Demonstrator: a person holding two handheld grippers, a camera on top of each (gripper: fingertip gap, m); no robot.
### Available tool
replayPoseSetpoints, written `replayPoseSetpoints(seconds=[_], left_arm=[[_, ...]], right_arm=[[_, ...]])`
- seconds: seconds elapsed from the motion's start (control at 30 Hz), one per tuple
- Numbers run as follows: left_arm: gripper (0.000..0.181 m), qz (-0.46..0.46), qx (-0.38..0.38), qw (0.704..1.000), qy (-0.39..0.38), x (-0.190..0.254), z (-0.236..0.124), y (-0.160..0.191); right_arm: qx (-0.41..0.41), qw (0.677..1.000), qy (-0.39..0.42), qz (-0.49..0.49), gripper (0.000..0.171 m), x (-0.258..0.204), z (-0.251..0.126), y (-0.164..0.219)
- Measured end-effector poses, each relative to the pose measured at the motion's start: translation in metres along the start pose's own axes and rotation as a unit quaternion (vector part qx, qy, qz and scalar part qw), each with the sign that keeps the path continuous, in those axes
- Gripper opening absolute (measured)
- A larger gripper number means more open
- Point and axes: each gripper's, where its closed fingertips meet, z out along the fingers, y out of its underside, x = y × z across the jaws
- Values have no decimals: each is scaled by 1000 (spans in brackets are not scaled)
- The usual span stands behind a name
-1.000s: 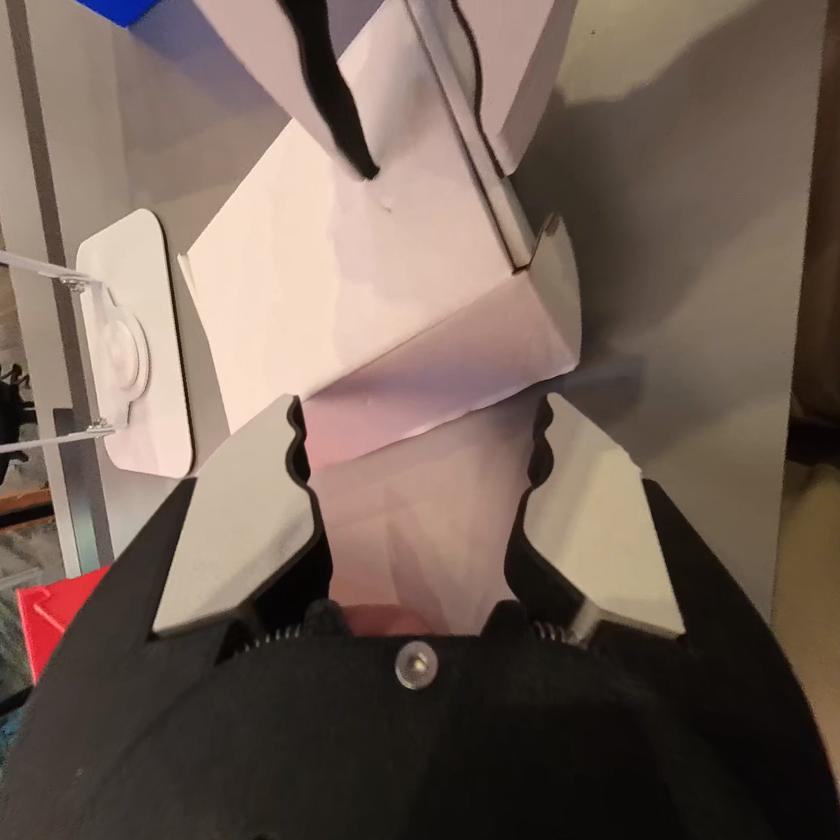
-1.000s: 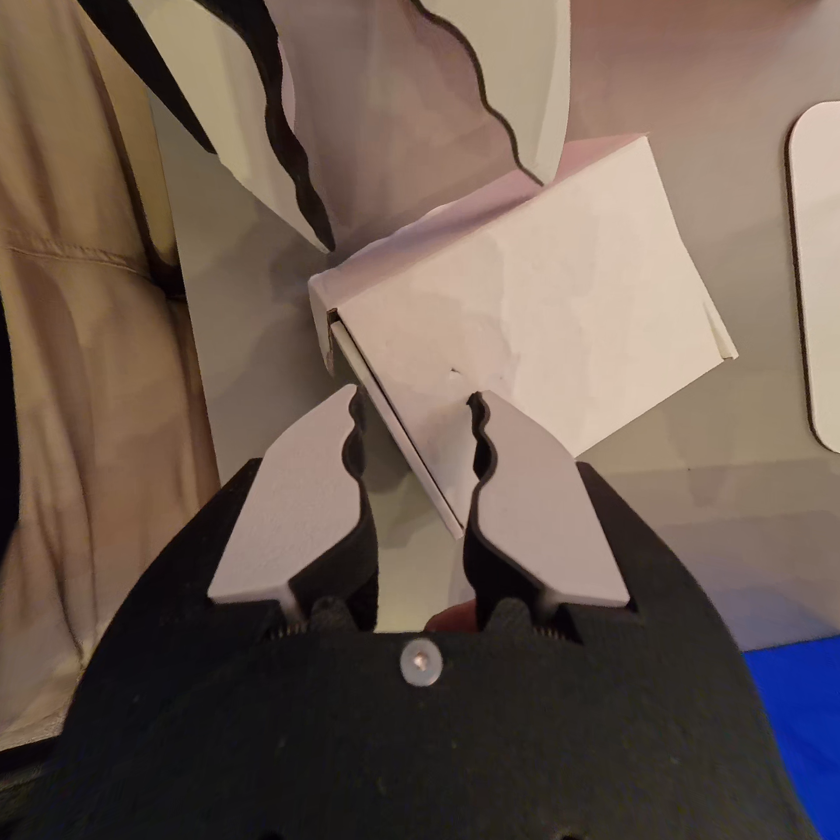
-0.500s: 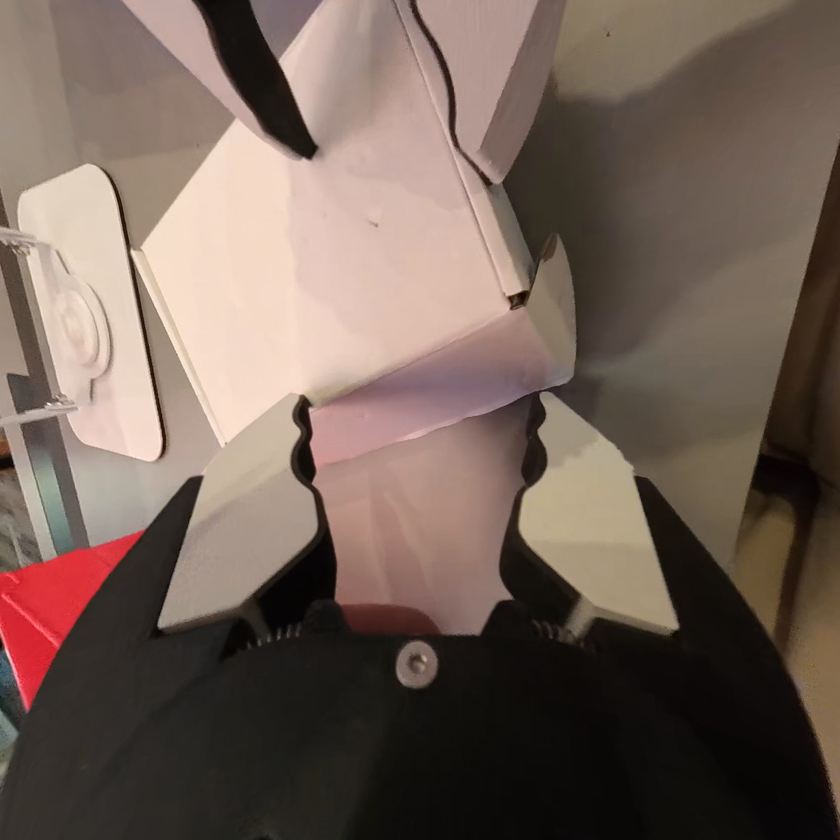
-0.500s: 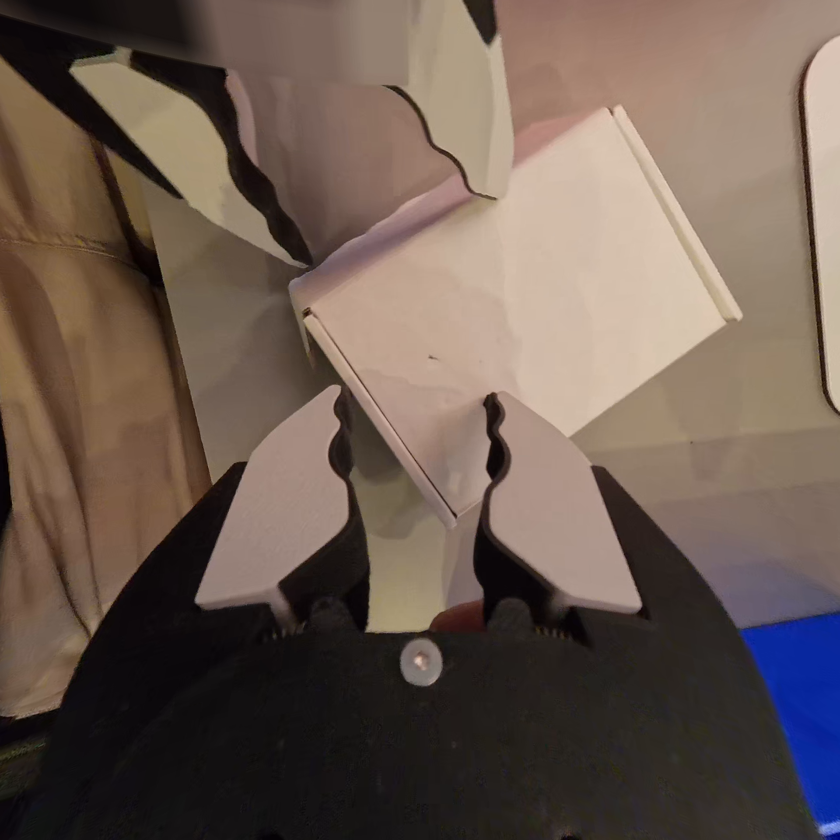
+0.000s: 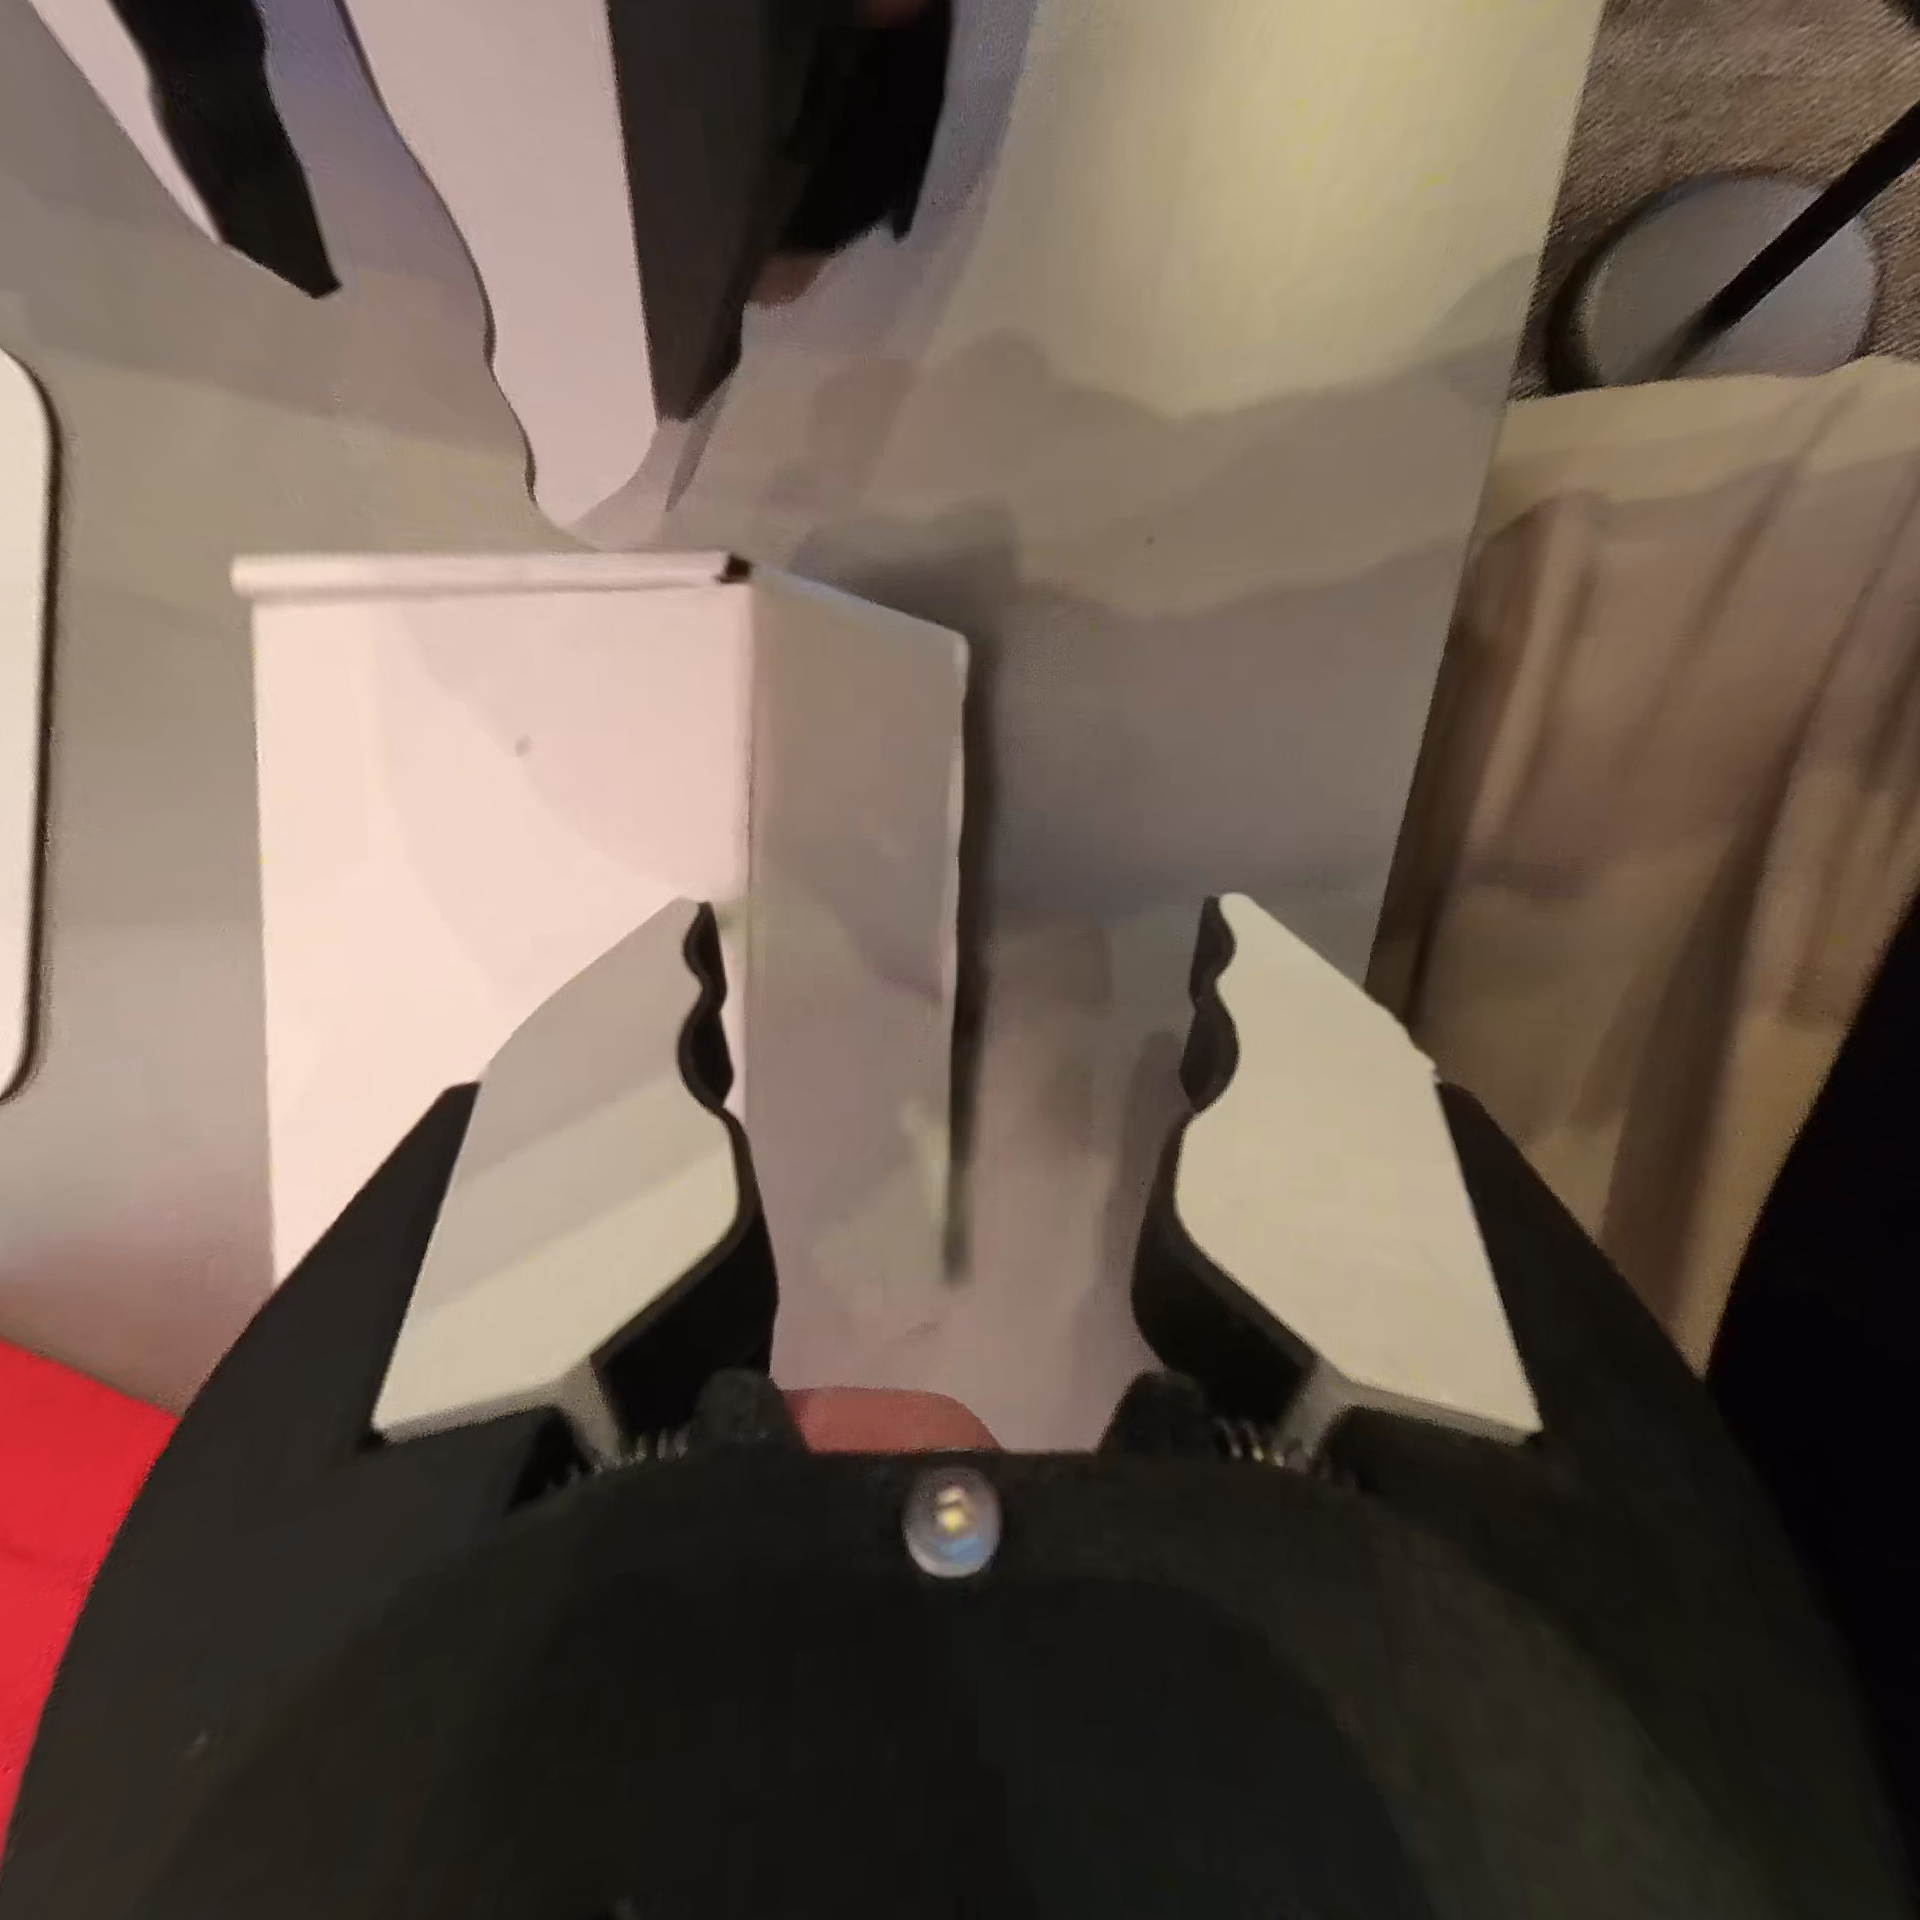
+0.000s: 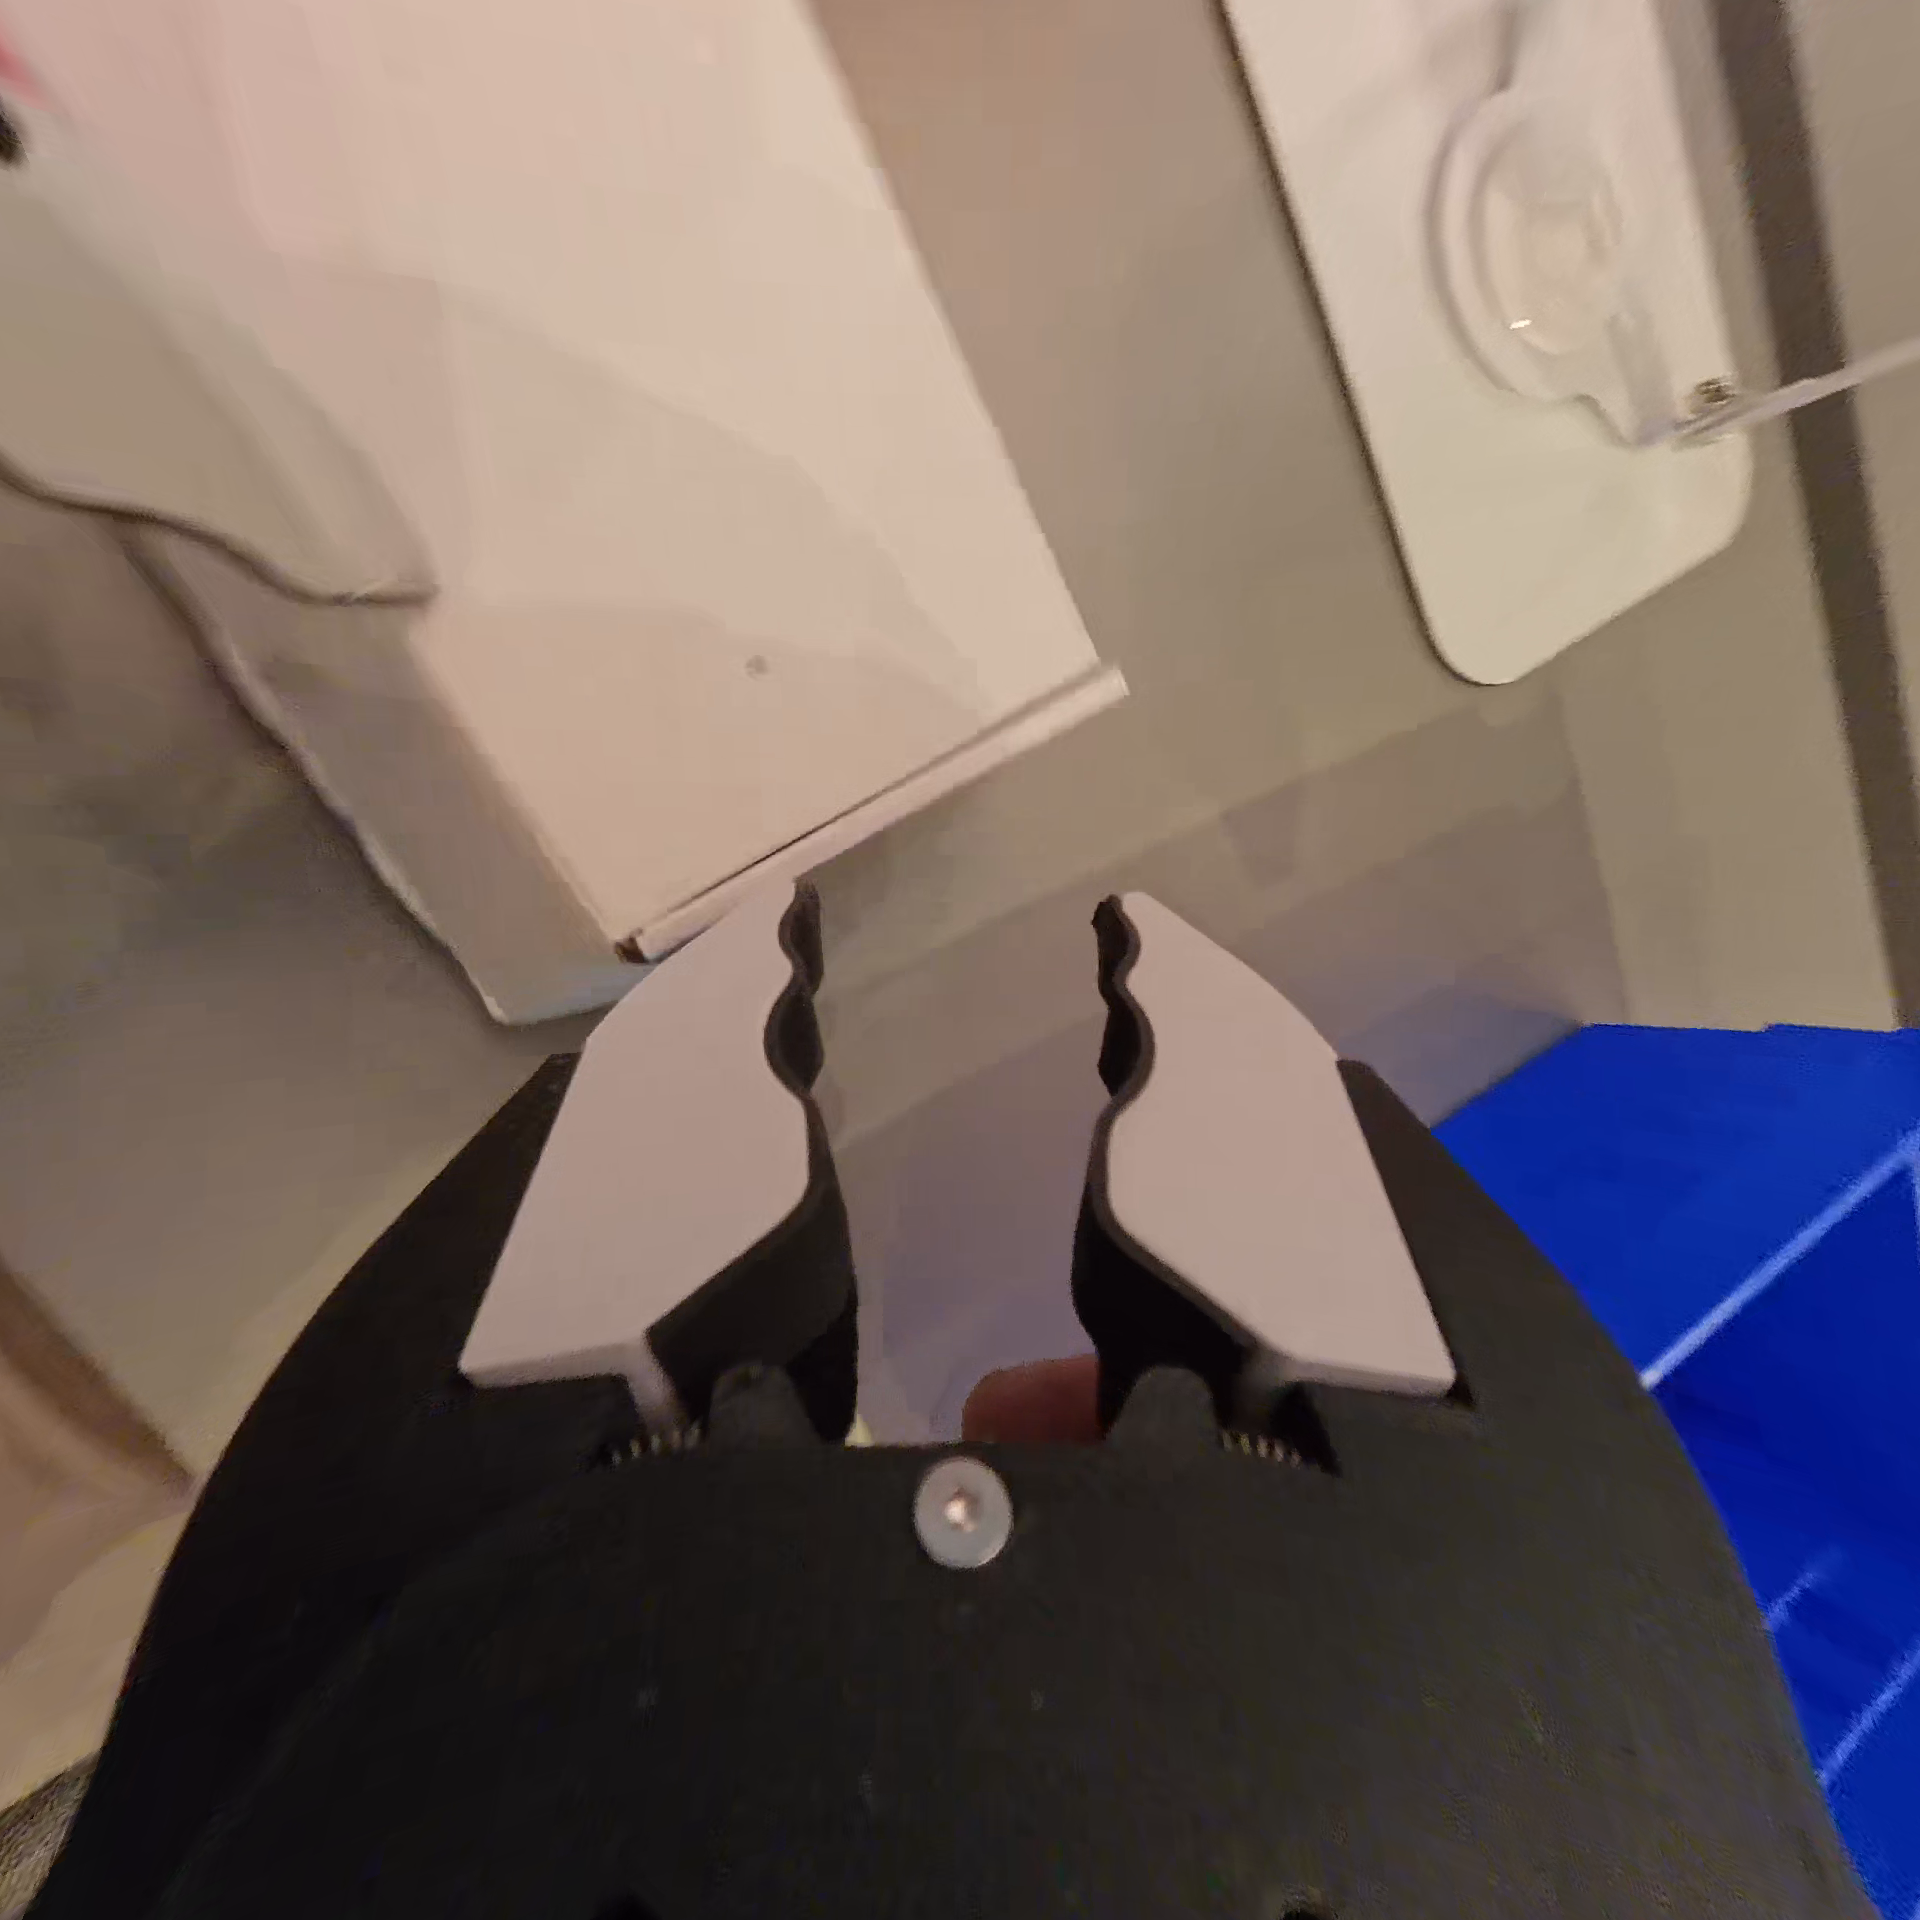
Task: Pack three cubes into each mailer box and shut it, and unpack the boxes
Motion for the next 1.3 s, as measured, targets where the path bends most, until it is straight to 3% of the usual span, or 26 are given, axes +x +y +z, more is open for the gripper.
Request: replayPoseSetpoints(seconds=[0.03, 0.17, 0.3, 0.43, 0.57, 0.93, 1.1, 1.17, 1.2, 1.3], left_arm=[[87, -6, 6, 1000, 2, -2, -3, -1], [88, -90, 29, 995, -44, -40, -31, 10], [89, -159, 47, 985, -50, -52, -34, 31], [91, -68, -30, 991, -109, -54, -17, 49], [93, -56, -37, 992, -109, -56, -9, 57], [110, -72, -43, 990, -110, -58, -5, 63], [118, -50, -66, 989, -123, -55, -1, 67], [118, -51, -67, 989, -120, -55, -1, 67], [118, -52, -66, 989, -118, -56, -2, 67], [118, -49, -67, 990, -118, -55, -1, 67]], right_arm=[[2, 1000, 12, 5, 54, 4, 0, -1], [62, 997, -6, 47, 50, 1, -18, -15], [73, 989, -91, 88, 63, -20, -15, -11], [17, 983, -156, 99, 74, -46, 5, 7], [8, 979, -177, 97, 78, -56, 21, 12], [26, 963, -245, 108, 44, -78, 20, 2], [15, 968, -225, 110, 43, -78, 21, 1], [17, 970, -216, 109, 52, -77, 24, 1], [16, 968, -223, 111, 59, -80, 26, 2], [18, 961, -251, 112, 56, -87, 25, 0]])
